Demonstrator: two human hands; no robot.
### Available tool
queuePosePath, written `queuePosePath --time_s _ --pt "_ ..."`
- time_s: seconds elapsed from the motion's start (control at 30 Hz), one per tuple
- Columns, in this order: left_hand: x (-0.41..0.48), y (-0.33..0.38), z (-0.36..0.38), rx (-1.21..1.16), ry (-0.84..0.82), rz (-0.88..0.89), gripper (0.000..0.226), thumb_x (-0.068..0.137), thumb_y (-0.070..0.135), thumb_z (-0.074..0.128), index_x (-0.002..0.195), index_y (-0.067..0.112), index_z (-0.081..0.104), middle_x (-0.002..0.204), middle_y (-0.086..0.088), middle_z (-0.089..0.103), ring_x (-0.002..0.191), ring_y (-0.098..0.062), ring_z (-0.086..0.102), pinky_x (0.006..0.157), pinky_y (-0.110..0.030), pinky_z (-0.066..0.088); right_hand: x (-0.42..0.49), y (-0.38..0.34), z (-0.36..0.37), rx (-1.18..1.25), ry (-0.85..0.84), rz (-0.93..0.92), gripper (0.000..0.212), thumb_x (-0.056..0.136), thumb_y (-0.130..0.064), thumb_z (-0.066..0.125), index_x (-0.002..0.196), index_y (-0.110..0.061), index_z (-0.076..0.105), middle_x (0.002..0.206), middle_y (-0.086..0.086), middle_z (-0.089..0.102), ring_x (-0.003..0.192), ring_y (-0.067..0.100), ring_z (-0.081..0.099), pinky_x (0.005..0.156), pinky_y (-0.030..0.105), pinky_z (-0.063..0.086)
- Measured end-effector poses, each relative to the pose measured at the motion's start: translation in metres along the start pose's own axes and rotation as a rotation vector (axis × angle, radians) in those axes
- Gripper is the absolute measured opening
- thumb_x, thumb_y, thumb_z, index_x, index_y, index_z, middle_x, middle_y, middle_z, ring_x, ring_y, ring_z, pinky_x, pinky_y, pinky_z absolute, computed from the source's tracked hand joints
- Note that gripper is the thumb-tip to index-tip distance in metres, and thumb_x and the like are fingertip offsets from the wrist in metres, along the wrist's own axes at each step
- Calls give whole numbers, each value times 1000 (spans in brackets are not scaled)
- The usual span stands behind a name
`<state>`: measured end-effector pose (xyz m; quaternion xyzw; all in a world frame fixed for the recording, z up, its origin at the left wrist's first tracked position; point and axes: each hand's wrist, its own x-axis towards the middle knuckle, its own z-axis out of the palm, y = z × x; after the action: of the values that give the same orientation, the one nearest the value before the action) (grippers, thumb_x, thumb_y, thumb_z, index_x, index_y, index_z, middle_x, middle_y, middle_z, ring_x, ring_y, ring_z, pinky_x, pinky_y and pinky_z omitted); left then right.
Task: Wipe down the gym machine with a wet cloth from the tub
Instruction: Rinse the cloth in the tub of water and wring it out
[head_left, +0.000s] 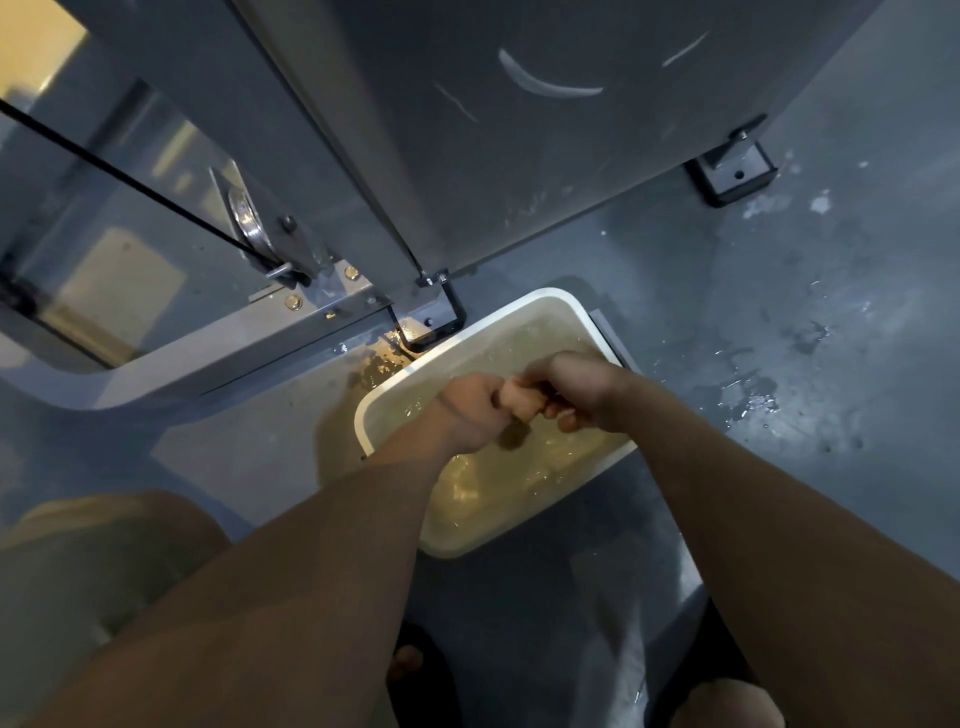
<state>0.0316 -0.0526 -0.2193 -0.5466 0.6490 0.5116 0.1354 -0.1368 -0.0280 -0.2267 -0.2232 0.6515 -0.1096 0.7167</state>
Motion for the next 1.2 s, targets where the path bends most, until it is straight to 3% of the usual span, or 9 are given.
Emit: queuePosePath --time_s 0.17,0.3,0.4,0.47,0.57,0.67,0.8,1.0,1.2 --pt "-3 -3 -2 -692 33 -189 40 87 -12 70 119 7 57 106 -20 69 93 -32 73 82 -42 64 9 11 10 103 -79 129 25 100 -33 47 98 -15 64 87 7 61 72 19 53 61 28 44" --pt "-3 -18 0 -967 -8 -165 49 85 -16 69 120 13 54 124 -26 64 114 -40 66 95 -44 58 9 7 13 354 -308 223 28 101 -26 40 101 -7 60 81 10 60 68 21 57 59 26 47" --pt "4 -27 1 -558 -48 -68 61 89 -13 62 133 29 53 135 -13 57 113 -34 64 90 -40 59 15 7 9 338 -239 221 24 101 -10 38 109 3 57 76 13 61 66 19 56 62 26 50" --pt "3 -24 0 -62 -123 64 82 87 -10 55 153 35 35 142 0 42 117 -26 57 85 -34 54 15 9 8 332 -255 200 23 98 2 35 107 7 55 80 16 58 70 19 55 71 28 51" --pt "1 -20 6 266 -147 147 92 86 -2 58 161 29 14 147 1 27 127 -24 41 90 -31 43 11 10 10 387 -368 173 25 96 13 32 93 3 54 84 14 53 76 19 54 74 26 50" --pt "1 -26 13 501 -69 247 75 85 -3 57 149 22 28 136 -1 30 126 -21 32 92 -27 37 9 12 8 367 -488 170 24 96 13 41 83 -5 52 80 10 49 75 15 52 68 21 53" --pt "3 -28 11 646 54 370 41 84 -7 52 120 12 46 119 -7 39 110 -24 42 80 -25 32 6 13 8 -7 -447 95 22 102 0 52 81 -8 53 72 5 46 65 12 46 61 21 48" --pt "6 -10 3 647 -33 83 13 100 12 56 107 12 65 96 -5 60 88 -21 57 75 -29 43 11 -4 25 -993 -182 -243 21 103 -11 51 115 -2 65 101 13 62 92 28 59 80 34 46" --pt "5 4 -11 405 -216 -133 19 88 15 62 70 10 57 62 -5 52 48 -18 51 52 -28 47 -3 -1 34 -1245 95 -473 25 98 -3 51 118 -9 64 115 11 64 107 30 63 89 39 52"
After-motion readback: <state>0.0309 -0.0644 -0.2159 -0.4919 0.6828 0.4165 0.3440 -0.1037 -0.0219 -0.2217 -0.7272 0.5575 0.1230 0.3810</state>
